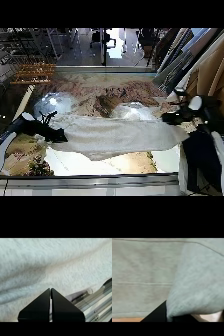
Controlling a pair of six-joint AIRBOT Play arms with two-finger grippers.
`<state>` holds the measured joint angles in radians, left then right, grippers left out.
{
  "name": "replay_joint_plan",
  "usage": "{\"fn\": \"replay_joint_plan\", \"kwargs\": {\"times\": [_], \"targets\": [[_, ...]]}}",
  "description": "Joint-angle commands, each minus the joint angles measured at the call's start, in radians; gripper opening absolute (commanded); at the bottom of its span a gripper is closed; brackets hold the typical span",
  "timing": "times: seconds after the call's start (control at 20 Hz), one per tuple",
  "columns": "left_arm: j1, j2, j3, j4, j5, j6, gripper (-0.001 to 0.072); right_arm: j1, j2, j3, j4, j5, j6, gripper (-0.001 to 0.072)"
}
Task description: Fold the clothes and pants, and hang the long-sleeved shirts on hangers.
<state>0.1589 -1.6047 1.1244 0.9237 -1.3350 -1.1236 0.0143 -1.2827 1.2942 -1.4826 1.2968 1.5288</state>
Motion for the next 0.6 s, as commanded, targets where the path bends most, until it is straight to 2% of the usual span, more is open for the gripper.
{"fn": "replay_joint_plan", "kwargs": {"times": [0.0, 0.1, 0.2, 0.25, 0.3, 0.35, 0.45, 0.55], "targets": [[0.004, 0.039, 0.032, 0.007, -0.046, -0.015, 0.0012, 0.352, -0.049, 0.002, 0.079, -0.135, 0.223, 0.0025], [0.022, 0.100, 0.035, 0.008, -0.060, -0.015, 0.0012, 0.552, -0.163, 0.002, 0.076, -0.297, 0.329, 0.0025], [0.026, 0.154, 0.035, 0.006, -0.061, -0.016, 0.0012, 0.692, -0.310, 0.023, 0.098, -0.428, 0.371, 0.0030], [0.021, 0.172, 0.035, 0.003, -0.061, -0.015, 0.0012, 0.724, -0.363, 0.061, 0.105, -0.418, 0.370, 0.0116], [0.013, 0.181, 0.035, -0.002, -0.060, -0.015, 0.0012, 0.734, -0.390, 0.108, 0.092, -0.383, 0.354, 0.0307], [0.002, 0.179, 0.035, -0.019, -0.060, -0.015, 0.0012, 0.722, -0.388, 0.156, 0.049, -0.336, 0.312, 0.0436], [-0.029, 0.164, 0.034, -0.041, -0.040, -0.015, 0.0012, 0.636, -0.320, 0.224, -0.026, -0.225, 0.235, 0.0430], [-0.076, 0.138, 0.034, -0.042, 0.010, -0.015, 0.0012, 0.464, -0.211, 0.206, -0.026, -0.142, 0.190, 0.0430]]}}
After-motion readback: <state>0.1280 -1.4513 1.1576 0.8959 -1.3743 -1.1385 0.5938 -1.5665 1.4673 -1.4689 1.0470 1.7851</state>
